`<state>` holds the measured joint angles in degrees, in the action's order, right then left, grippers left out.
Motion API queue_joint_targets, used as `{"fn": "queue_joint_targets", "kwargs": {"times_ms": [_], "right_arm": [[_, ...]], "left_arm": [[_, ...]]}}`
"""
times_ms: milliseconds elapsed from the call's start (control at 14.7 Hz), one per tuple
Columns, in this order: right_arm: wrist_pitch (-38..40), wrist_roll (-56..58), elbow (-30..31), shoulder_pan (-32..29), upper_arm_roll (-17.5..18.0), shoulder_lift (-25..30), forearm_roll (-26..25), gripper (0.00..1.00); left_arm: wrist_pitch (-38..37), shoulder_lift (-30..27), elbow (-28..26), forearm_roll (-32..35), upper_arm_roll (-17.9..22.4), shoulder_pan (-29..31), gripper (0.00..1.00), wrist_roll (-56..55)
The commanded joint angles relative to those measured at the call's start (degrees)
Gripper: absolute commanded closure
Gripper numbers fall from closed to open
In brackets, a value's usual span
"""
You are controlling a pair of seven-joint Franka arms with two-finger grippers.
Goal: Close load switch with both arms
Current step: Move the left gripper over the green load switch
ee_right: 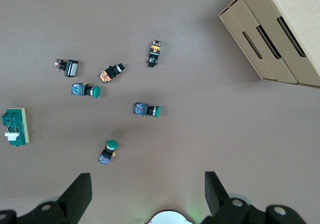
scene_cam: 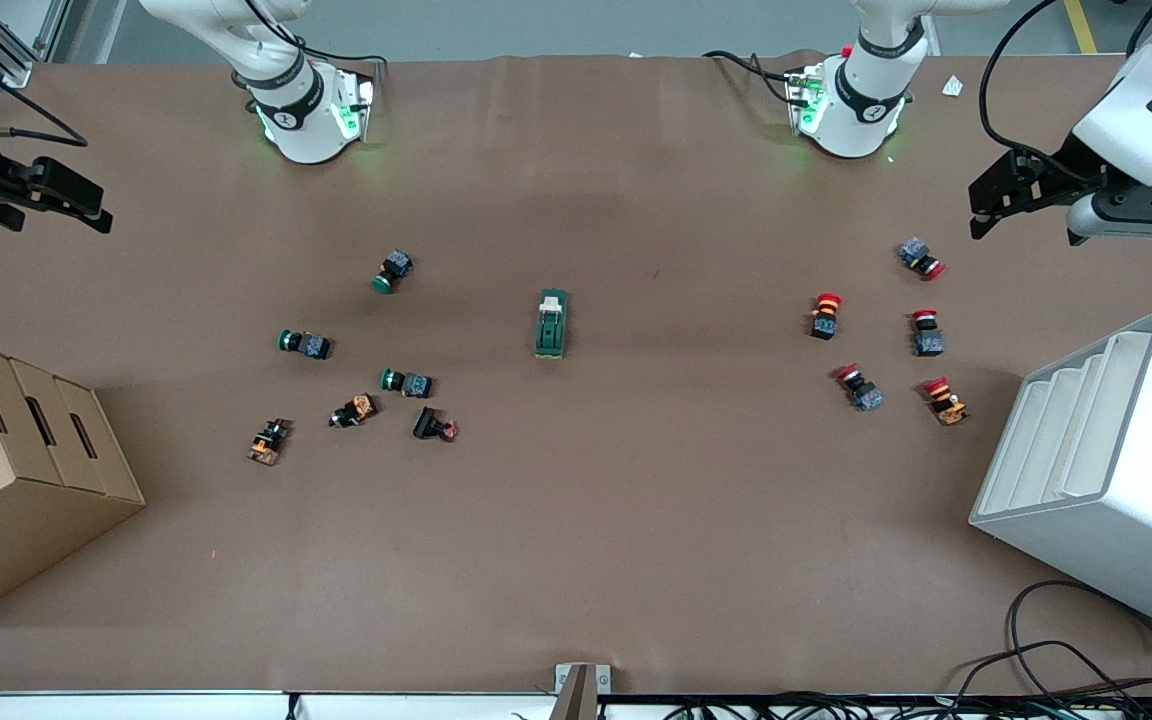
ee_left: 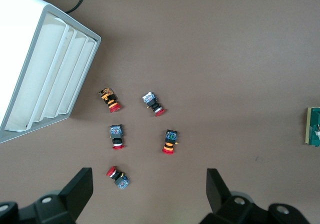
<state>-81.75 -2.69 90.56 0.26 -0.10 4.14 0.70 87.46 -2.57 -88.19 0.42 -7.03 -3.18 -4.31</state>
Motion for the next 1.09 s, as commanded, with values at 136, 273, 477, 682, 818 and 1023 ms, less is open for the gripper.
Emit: {"fn": "queue_joint_targets", "kwargs": {"times_ms": [136,273,477,682,818,1023], "right_arm": [[-0.34,0.49,1.72,0.36,-0.34,1.84,0.44,0.00],[-0.34,0.49,1.72,0.36,-0.34,1.84,0.44,0.00],[-0.34,0.49,1.72,0.44,-0.34,1.84,0.44,0.00],[-0.16,0.41,1.37,0.45,-0.34,1.67,0.44,0.00],[0.10,-0.03,0.67,0.45,-0.34,1.49,0.35,0.00],[0.28,-0.21,-0.21,0.53,-0.34,1.31,0.35,0.00]], "left_arm": [[0.08,-0.68,0.56,-0.77,0.00,0.72,0.00,1.06],[0.00,1.07,2.93,-0.77,-0.09,-0.24,0.00,0.71],[0.00,2.39,2.59,-0.95,-2.01,-3.05,0.00,-1.30],[0.78,5.37,2.50,-0.86,-8.41,-6.82,0.00,-14.18],[4.81,7.49,1.89,-0.78,-11.93,-8.15,0.00,-20.70],[13.15,11.18,-1.44,-0.08,-15.72,-13.14,0.00,-34.05]]}}
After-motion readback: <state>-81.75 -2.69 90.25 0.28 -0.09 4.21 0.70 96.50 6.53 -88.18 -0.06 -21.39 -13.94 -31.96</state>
